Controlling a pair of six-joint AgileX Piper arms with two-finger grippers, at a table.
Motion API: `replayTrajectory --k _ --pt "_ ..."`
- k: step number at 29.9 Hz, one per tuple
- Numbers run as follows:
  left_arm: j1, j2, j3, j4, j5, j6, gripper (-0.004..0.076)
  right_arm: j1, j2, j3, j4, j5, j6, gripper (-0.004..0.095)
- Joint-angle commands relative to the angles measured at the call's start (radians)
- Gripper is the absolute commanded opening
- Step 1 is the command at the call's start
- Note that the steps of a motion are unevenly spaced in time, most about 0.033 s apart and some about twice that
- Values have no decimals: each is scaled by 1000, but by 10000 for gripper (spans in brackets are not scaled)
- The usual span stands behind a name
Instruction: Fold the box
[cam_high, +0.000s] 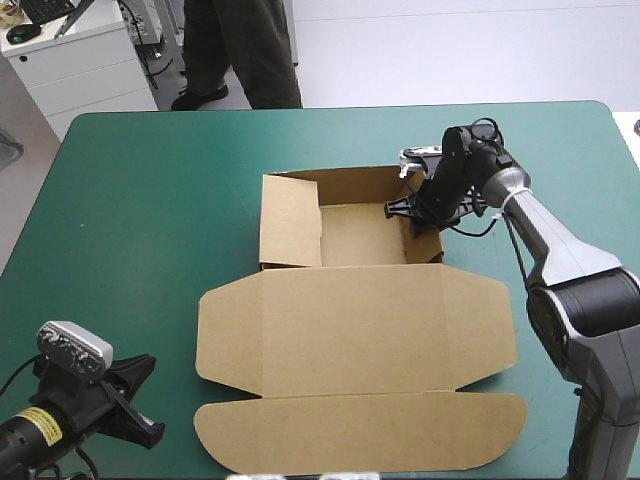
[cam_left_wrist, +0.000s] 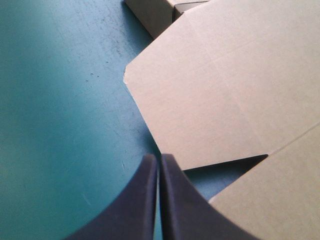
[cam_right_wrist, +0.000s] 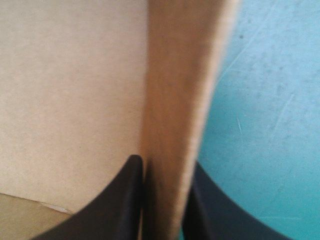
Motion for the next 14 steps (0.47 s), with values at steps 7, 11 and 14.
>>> replayTrajectory --k 7,11,14 --pt "-4 4 -25 -3 -70 4 -3 -81 -57 -241 -110 21 -6 -20" --pt "-4 4 -25 -12 -70 4 -3 -195 -67 -280 -255 39 -9 -20" --pt "-4 4 -25 -19 -70 4 -3 -318 -65 -282 -272 -8 -28 -20"
